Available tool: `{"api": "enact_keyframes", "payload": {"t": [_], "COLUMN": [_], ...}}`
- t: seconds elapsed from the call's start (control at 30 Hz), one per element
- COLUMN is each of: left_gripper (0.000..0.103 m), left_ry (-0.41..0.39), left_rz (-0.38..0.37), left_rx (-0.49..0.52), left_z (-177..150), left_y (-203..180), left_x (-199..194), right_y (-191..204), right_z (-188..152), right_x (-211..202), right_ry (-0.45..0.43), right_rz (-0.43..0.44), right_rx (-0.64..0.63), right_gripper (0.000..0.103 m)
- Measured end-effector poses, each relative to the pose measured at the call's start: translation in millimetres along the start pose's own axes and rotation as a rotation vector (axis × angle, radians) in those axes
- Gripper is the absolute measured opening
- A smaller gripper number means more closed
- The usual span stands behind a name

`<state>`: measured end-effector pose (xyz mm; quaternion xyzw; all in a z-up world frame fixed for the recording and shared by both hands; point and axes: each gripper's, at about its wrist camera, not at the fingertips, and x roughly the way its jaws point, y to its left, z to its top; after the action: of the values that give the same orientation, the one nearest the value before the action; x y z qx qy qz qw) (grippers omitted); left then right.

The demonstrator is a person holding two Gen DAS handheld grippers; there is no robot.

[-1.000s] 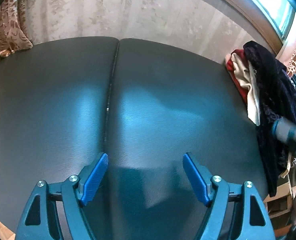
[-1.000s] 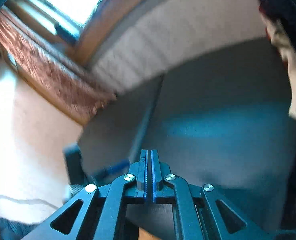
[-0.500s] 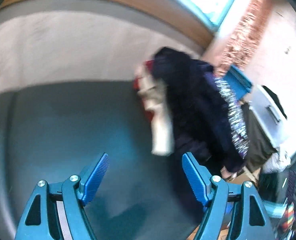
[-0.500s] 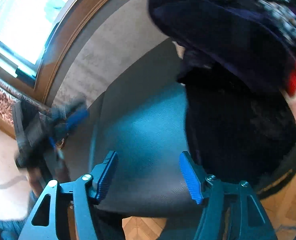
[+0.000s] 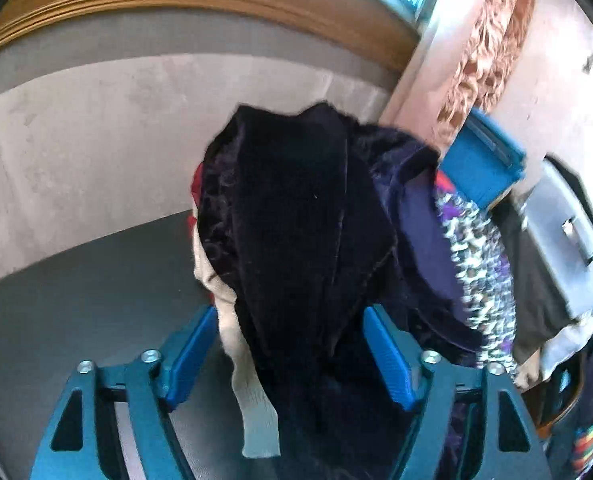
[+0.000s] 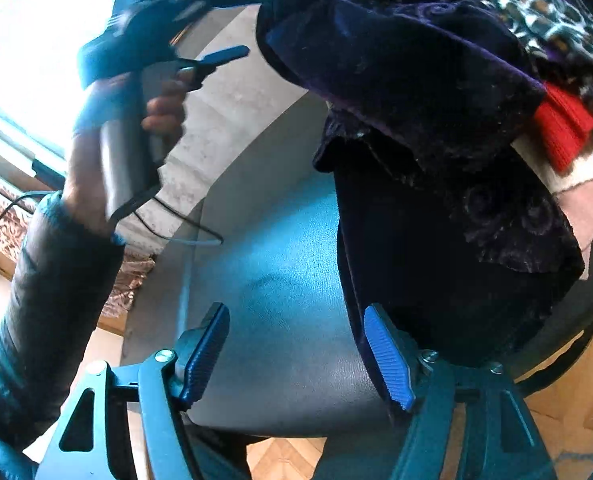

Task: Fold clothes
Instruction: 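Grasp the dark purple velvet top with the left gripper from the pile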

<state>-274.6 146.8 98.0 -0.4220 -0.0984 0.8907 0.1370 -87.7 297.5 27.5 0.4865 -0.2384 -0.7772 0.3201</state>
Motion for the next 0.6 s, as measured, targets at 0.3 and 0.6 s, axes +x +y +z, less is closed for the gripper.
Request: {"api": "enact_keyframes", "payload": {"t": [0.3,0.6], "left_gripper": [0.004,0.004], "left_ry": [-0.015,-0.122], "left_rz": [-0.108,-0.125], "left_rx": [-0.136,-0.388], "left_z": [-24,-156], "left_y": [38,149], "left_x": [-32,-176], "right_y": [-17,11], "right_z": [-1,-5], "right_x": [-6,-10], "right_ry": [-0.006,-0.003], "right_rz": [-0.025,-0.003], "right_rx": [0.053,0.001], "right_gripper": [0.074,0.074]}}
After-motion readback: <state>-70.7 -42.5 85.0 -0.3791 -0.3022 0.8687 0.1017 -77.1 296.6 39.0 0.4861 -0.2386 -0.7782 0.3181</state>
